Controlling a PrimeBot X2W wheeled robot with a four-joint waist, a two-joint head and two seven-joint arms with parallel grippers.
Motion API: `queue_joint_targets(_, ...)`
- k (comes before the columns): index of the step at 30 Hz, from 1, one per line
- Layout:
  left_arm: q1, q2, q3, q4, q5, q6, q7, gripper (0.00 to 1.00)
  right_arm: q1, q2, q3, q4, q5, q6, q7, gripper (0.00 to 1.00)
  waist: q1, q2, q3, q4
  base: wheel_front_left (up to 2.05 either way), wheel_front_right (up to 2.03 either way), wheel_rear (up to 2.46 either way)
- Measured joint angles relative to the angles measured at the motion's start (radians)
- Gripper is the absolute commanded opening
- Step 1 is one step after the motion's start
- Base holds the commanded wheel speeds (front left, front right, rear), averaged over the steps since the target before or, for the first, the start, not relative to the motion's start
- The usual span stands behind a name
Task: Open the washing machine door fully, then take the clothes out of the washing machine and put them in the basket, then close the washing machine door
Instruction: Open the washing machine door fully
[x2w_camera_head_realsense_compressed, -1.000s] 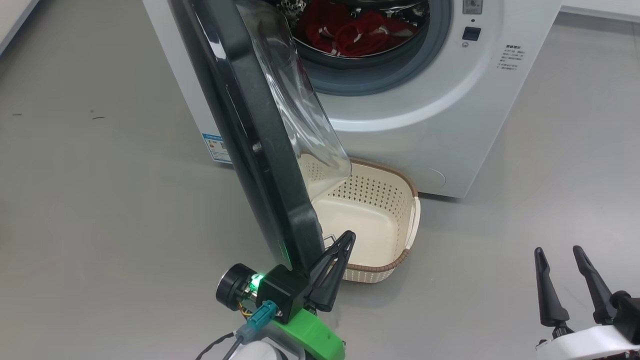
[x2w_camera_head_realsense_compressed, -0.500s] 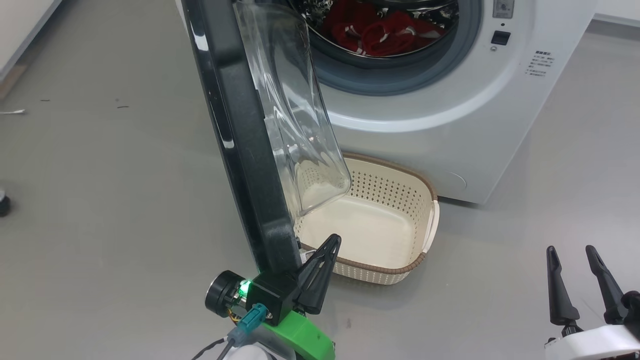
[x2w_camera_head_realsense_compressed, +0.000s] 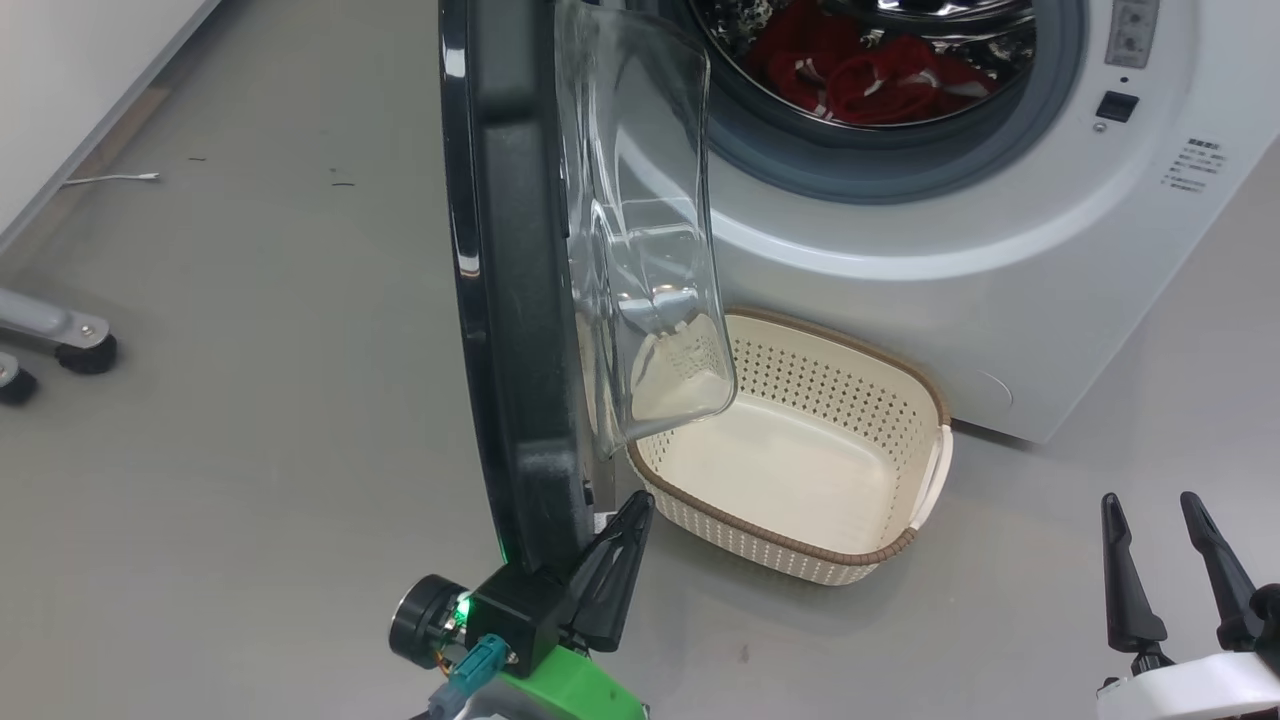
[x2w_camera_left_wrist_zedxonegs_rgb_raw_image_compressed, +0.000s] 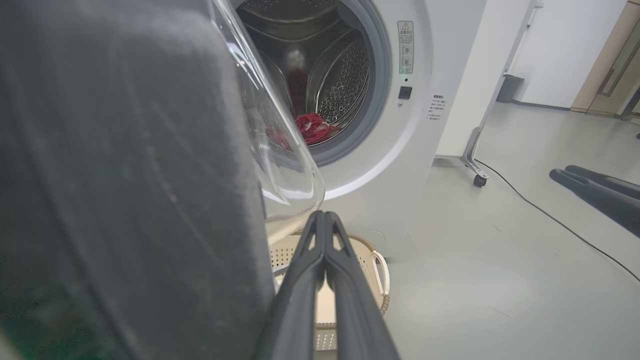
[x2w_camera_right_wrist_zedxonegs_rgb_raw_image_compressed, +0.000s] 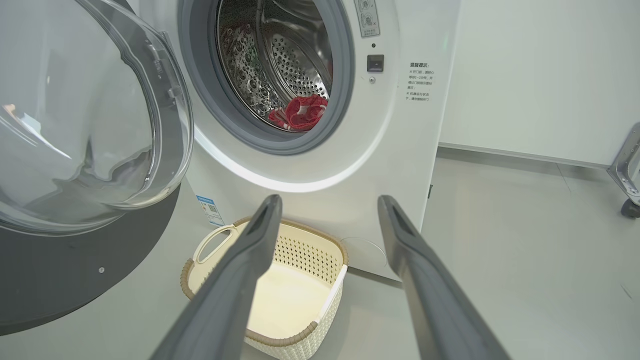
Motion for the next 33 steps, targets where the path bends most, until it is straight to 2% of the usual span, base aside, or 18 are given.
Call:
queue_joint_targets(8,0.042,0.0,0.092,0.003,0.027,0.0,-0.015,0.0,0.001,-0.001,0.004,-0.002,-0.008,0.0,0.0,1.0,0.0,0.0,-0.003,0.056,0.0,0.0,0.0)
queue_joint_targets(13,0.063,0.003,0.167,0.006,0.043,0.0,-0.022,0.0,0.001,-0.001,0.015,-0.002,-0.016,0.008,0.0,1.0,0.0,0.0,-0.003,0.067,0.0,0.0,0.0)
queue_joint_targets(22,0.073,0.002,0.259,0.012,0.057,0.0,-0.034,0.0,0.0,0.0,0.02,-0.002,-0.016,0.008,0.0,1.0,0.0,0.0,-0.002,0.062,0.0,0.0,0.0)
queue_joint_targets(33,0.074,0.001,0.424,0.039,0.09,0.0,-0.044,0.0,-0.006,0.0,0.028,0.009,-0.017,0.008,0.0,1.0,0.0,0.0,-0.002,0.023,0.0,0.0,0.0)
